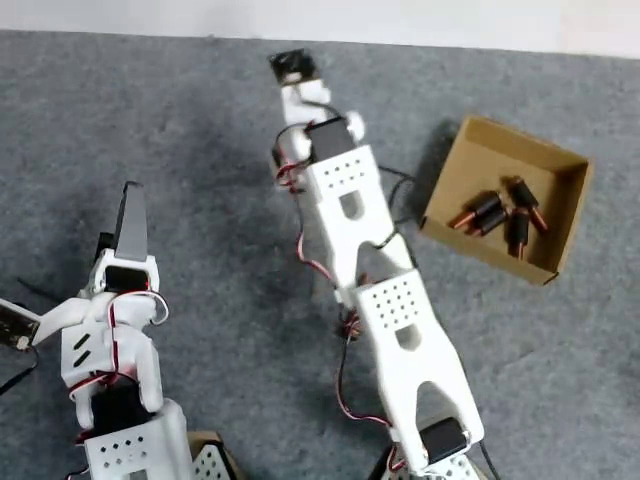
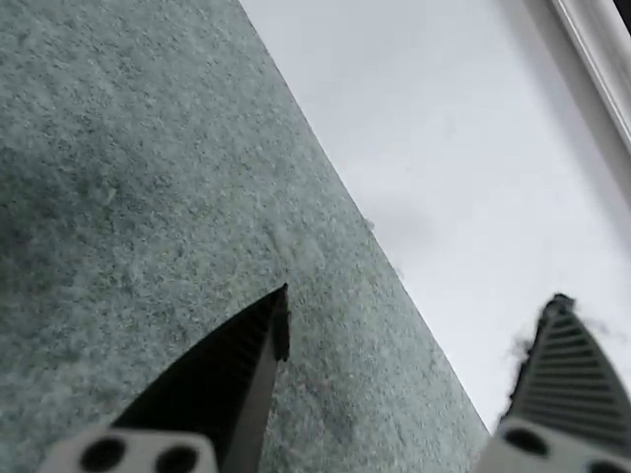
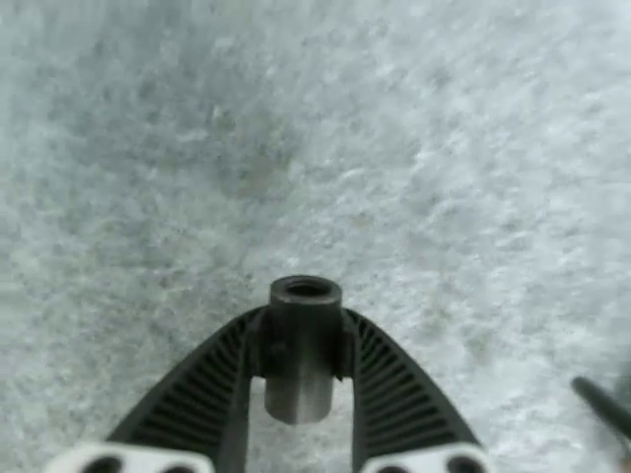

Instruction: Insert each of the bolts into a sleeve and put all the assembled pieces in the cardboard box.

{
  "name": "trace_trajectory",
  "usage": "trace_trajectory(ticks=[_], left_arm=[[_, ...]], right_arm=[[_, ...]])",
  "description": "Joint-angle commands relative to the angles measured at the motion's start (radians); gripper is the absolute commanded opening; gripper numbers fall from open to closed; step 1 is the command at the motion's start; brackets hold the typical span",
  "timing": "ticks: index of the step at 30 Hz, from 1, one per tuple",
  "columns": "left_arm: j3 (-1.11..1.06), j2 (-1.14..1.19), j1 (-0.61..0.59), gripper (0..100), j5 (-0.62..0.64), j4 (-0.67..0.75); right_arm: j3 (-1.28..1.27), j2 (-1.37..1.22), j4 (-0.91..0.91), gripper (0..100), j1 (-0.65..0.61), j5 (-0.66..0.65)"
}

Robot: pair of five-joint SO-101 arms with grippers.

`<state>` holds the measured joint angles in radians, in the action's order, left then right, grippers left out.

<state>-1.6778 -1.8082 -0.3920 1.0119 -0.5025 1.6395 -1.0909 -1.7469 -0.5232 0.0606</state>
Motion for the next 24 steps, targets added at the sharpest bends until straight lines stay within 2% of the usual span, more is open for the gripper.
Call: trace_trajectory(ticks=[1,13,19,24], left_arm=[[-0.018,-0.016,0.016,36,0.000,-0.002],[-0.018,-0.015,0.018,36,0.000,-0.002],[-0.018,-0.013,0.018,36,0.000,-0.003],[-0.018,-0.016,0.070,36,-0.034,-0.035]], right_arm=[[-0.058,0.179,-0.021,0.4,0.051,-0.006],[-0.905,0.803,0.021,0.4,0.039,0.031],[-1.446,1.067,0.291,0.4,0.087,0.028],[-1.913,1.400,0.544,0.4,0.157,-0.052]])
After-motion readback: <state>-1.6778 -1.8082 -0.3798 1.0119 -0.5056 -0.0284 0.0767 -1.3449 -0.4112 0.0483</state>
